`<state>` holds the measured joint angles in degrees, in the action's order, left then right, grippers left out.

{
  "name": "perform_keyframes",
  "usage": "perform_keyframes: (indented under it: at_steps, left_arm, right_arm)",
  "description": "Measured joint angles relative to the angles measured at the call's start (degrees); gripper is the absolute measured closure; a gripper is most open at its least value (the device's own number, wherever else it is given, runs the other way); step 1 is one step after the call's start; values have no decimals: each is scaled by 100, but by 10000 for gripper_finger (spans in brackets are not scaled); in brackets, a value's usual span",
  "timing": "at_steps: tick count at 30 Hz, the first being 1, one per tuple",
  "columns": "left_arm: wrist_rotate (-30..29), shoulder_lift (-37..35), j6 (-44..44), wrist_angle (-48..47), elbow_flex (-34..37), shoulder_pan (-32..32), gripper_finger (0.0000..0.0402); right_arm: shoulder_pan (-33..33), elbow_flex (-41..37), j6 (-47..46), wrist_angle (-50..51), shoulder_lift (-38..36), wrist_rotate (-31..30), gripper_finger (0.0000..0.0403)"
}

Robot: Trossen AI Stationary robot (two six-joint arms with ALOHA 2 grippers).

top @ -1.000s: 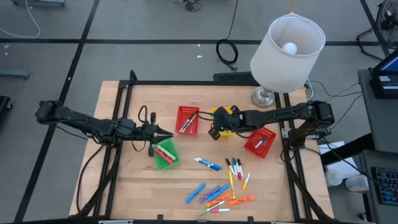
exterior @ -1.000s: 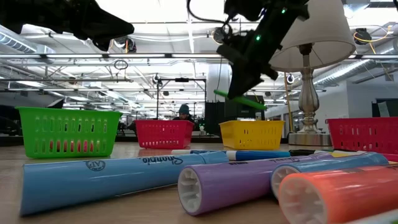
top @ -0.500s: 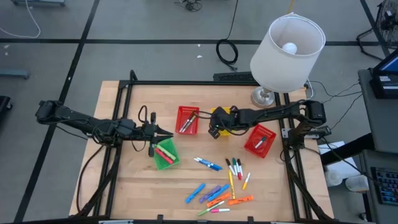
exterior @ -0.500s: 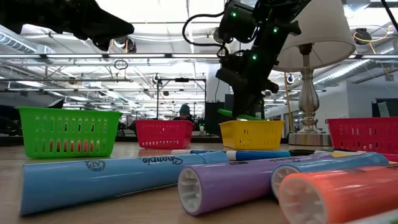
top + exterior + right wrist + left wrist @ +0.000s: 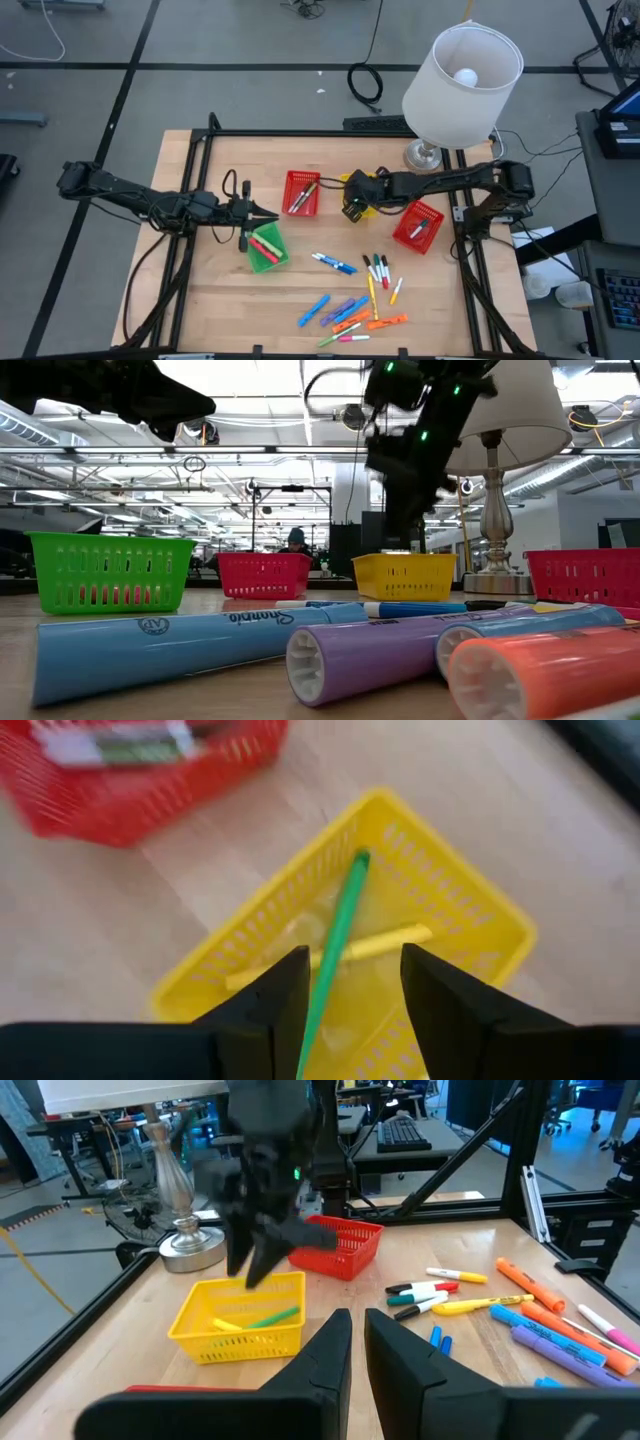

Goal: Pick & Place Markers
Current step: Put the yellow highlighter into the right red bin

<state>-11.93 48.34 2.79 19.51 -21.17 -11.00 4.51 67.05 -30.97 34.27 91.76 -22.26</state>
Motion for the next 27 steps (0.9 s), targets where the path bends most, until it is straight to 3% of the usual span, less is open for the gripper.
perform_keyframes:
  at_steps: [7, 14, 19, 27]
  left_arm:
    - [-1, 0, 2, 0, 0, 0, 360]
    - [-1, 0, 0, 0, 0, 0, 360]
    - [-1, 0, -45, 0, 0, 0, 360]
    - [-1, 0, -55, -92, 2, 0, 360]
  right_arm:
    - [-605, 0, 995, -12, -1774, 61, 275]
    - [-2151, 4, 998, 131, -3620, -1156, 331]
    - [-3643, -136, 881, 489, -4080, -2267, 395]
    - [-5223, -1458, 1659, -1076, -4334, -3332, 401]
